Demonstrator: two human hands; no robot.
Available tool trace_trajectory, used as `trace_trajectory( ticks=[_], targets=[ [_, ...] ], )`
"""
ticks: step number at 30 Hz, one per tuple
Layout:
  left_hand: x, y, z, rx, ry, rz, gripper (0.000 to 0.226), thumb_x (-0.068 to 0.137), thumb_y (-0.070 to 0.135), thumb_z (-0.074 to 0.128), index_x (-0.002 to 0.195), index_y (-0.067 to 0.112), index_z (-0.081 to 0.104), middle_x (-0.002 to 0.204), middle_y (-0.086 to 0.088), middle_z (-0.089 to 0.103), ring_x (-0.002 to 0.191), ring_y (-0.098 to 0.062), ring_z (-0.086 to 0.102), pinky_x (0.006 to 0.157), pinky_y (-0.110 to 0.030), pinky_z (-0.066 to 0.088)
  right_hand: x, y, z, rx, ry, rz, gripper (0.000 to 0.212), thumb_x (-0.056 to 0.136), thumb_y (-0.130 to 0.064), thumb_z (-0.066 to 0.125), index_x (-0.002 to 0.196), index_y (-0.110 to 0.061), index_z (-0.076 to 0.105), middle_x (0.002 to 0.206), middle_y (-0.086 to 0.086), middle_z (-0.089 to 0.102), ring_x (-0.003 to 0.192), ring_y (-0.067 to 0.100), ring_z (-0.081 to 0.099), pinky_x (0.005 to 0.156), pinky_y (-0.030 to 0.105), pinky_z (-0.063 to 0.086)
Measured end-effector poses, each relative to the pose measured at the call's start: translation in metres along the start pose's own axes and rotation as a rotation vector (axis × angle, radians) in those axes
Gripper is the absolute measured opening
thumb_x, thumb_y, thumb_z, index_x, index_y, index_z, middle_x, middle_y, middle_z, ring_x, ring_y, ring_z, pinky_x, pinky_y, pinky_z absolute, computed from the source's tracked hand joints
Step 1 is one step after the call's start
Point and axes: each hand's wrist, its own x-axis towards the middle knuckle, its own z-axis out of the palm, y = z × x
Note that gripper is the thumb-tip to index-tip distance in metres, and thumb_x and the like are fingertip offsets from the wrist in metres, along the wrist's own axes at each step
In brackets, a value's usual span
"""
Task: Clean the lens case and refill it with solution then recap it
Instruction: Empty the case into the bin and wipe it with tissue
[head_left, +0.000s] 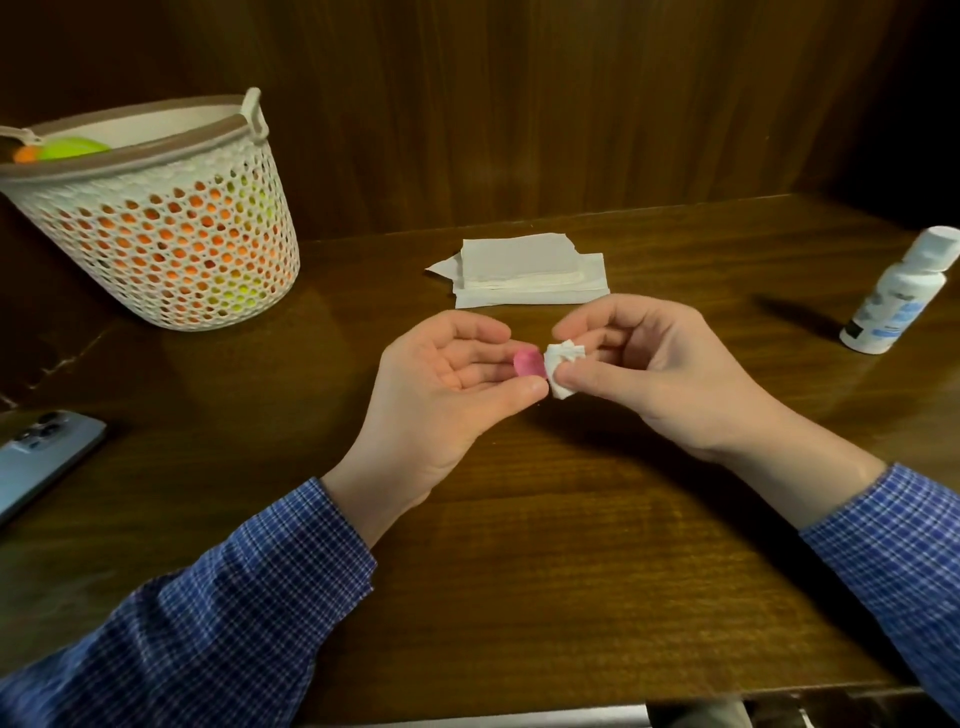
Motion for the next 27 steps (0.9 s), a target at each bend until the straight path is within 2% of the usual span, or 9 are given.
trace_trajectory(
  ticks=[2,6,10,12,15,20,25,27],
  targets=[
    [0.0,-0.002,0.0,-0.009,-0.014,0.001,0.036,0.073,0.007,0.086,0.106,0.013,0.072,0.101,-0.001,0.081,0.097,-0.018,0.078,0.081,-0.027,0.063,-0.001,-0.001,0.002,-0.004,0.009,-0.029,0.017,0.086,-0.009,0.078,0.102,-0.014,0.077,0.087,-0.001,0.076,0.079,0.012,0.068,0.072,0.019,0.054],
    [-0.001,-0.005,0.0,0.006,-0.049,-0.006,0.031,0.078,0.001,0.084,0.105,0.016,0.076,0.102,-0.004,0.081,0.099,-0.022,0.078,0.084,-0.032,0.063,0.0,-0.004,0.001,0.171,0.054,0.005,0.017,0.085,-0.009,0.076,0.101,-0.013,0.073,0.086,0.006,0.072,0.073,0.014,0.065,0.062,0.019,0.054],
    [-0.001,-0.004,0.002,-0.002,-0.053,-0.02,0.037,0.074,0.009,0.084,0.108,0.019,0.076,0.104,-0.001,0.081,0.1,-0.018,0.078,0.084,-0.032,0.063,-0.003,-0.005,0.005,-0.081,0.02,-0.043,0.027,0.088,-0.006,0.078,0.112,-0.017,0.072,0.093,-0.002,0.074,0.081,0.01,0.07,0.069,0.018,0.056],
    [-0.002,-0.003,0.002,-0.03,-0.048,-0.031,0.039,0.069,0.016,0.082,0.108,0.019,0.076,0.104,-0.002,0.081,0.101,-0.019,0.078,0.085,-0.032,0.063,-0.004,-0.007,0.005,-0.169,0.02,-0.053,0.024,0.088,-0.01,0.079,0.109,-0.019,0.074,0.093,-0.005,0.075,0.083,0.01,0.07,0.07,0.017,0.055],
    [0.0,-0.001,0.0,-0.067,-0.058,-0.045,0.04,0.067,0.017,0.082,0.106,0.017,0.076,0.103,-0.005,0.081,0.101,-0.021,0.078,0.086,-0.034,0.063,-0.005,-0.01,0.002,-0.207,-0.002,-0.039,0.016,0.086,-0.014,0.08,0.1,-0.017,0.075,0.092,-0.001,0.076,0.082,0.017,0.071,0.071,0.023,0.057],
    [0.0,-0.002,0.001,-0.031,-0.109,-0.057,0.036,0.067,0.018,0.082,0.102,0.02,0.078,0.102,-0.003,0.081,0.098,-0.019,0.078,0.081,-0.031,0.064,-0.006,-0.012,0.006,-0.279,-0.001,-0.083,0.012,0.084,-0.024,0.08,0.094,-0.02,0.075,0.089,-0.006,0.074,0.083,0.016,0.067,0.071,0.021,0.057],
    [-0.001,-0.004,0.001,-0.03,-0.142,-0.06,0.036,0.071,0.015,0.08,0.107,0.013,0.078,0.104,-0.009,0.08,0.099,-0.023,0.078,0.083,-0.031,0.063,-0.006,-0.008,0.012,-0.379,0.064,-0.08,0.01,0.085,-0.022,0.082,0.091,-0.024,0.074,0.087,-0.009,0.073,0.083,0.014,0.067,0.072,0.027,0.059],
    [-0.002,-0.005,0.002,-0.031,-0.115,-0.038,0.036,0.07,0.015,0.08,0.106,0.012,0.078,0.103,-0.01,0.08,0.098,-0.022,0.078,0.082,-0.028,0.063,-0.005,-0.01,0.011,-0.382,0.027,-0.05,0.009,0.085,-0.022,0.082,0.09,-0.026,0.074,0.085,-0.01,0.073,0.082,0.012,0.068,0.07,0.026,0.06]
  ],
)
